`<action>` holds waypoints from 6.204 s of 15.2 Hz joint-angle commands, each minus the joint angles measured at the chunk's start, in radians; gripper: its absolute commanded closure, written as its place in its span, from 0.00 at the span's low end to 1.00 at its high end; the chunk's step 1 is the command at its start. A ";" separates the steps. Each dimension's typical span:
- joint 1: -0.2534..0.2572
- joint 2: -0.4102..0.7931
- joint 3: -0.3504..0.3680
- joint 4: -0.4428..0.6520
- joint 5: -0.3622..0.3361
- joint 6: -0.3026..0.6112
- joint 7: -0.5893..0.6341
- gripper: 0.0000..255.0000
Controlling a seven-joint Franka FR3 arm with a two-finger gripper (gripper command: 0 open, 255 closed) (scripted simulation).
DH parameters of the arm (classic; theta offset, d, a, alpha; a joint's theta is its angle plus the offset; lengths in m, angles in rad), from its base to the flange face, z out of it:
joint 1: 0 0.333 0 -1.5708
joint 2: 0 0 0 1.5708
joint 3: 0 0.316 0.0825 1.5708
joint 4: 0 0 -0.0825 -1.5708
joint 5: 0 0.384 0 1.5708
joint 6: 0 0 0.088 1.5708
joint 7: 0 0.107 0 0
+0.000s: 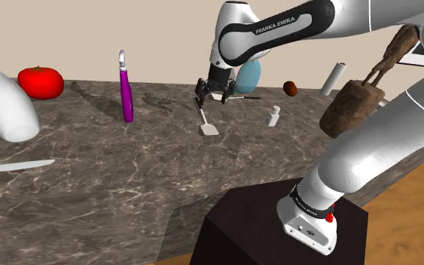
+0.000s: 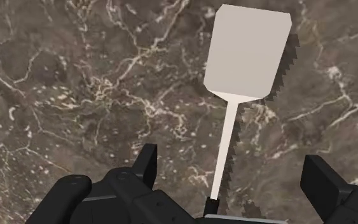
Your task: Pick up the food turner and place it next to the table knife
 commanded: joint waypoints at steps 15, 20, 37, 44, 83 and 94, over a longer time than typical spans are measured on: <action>-0.031 0.247 0.002 0.053 -0.083 0.210 0.145 0.00; -0.031 0.247 0.002 0.053 -0.083 0.210 0.145 0.00; -0.031 0.190 0.002 0.091 -0.067 0.116 0.131 1.00; -0.031 0.143 0.001 0.139 -0.056 0.022 0.121 1.00; 0.557 0.918 0.250 1.236 -0.340 -0.389 0.922 1.00; 0.545 0.942 0.242 1.126 -0.354 -0.259 0.943 1.00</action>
